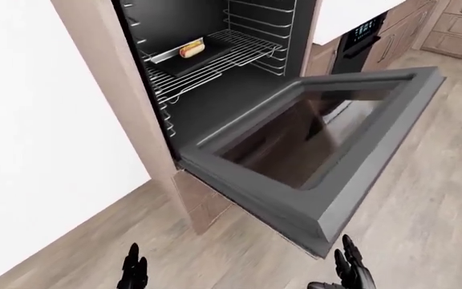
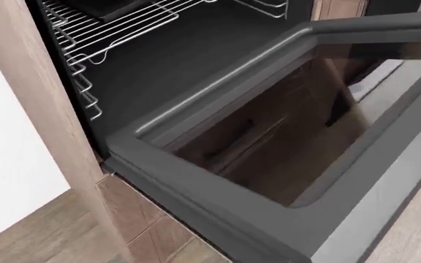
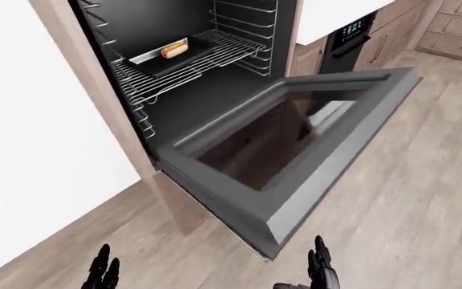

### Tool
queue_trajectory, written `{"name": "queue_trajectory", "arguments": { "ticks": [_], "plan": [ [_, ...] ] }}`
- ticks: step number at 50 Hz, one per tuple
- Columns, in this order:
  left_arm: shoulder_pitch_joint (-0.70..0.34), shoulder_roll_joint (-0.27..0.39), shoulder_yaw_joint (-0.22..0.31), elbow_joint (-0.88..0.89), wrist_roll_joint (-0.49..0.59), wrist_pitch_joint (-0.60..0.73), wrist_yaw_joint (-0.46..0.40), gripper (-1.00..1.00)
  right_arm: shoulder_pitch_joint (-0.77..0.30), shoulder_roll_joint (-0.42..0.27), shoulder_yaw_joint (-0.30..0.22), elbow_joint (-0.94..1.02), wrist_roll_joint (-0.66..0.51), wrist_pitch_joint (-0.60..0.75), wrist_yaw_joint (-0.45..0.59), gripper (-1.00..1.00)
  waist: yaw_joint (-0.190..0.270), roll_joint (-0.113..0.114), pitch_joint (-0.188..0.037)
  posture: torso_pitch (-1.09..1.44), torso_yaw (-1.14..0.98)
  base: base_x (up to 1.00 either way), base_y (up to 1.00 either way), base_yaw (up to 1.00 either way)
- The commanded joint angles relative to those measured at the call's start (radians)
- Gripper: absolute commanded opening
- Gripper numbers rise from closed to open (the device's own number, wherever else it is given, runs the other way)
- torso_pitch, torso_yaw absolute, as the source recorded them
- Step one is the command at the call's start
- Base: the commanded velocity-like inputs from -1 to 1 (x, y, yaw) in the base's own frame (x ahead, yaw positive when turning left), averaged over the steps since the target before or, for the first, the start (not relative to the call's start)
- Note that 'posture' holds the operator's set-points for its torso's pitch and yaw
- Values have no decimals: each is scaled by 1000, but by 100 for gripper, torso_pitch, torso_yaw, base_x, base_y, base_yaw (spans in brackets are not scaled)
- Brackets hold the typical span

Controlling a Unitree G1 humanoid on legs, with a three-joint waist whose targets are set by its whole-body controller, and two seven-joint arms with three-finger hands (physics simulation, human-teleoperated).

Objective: Close the oven door.

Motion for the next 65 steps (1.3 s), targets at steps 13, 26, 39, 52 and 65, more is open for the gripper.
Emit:
{"name": "queue_trajectory", "arguments": {
  "ticks": [13,26,39,52,65],
  "plan": [
    [-13,2,2,-20,-1,-27,-2,100,-13,-18,0,-24,5,-29,3,100,-9,-107,2,0,0,0,51,0],
    [-12,4,5,-19,-1,-27,-5,100,-12,-17,-3,-24,14,-32,11,100,-36,-55,6,0,0,0,42,0],
    [-12,4,6,-19,-1,-27,-6,100,-13,-17,-4,-23,21,-41,20,100,-7,-101,-10,0,0,0,0,0],
    [-15,3,4,-20,0,-27,-4,100,-11,-16,0,-23,9,-47,16,100,-7,-77,-50,0,0,1,0,0],
    [-12,0,-1,-21,1,-29,0,100,-9,-17,-1,-22,8,-46,16,100,-8,-57,-12,0,0,8,0,0]
  ]
}}
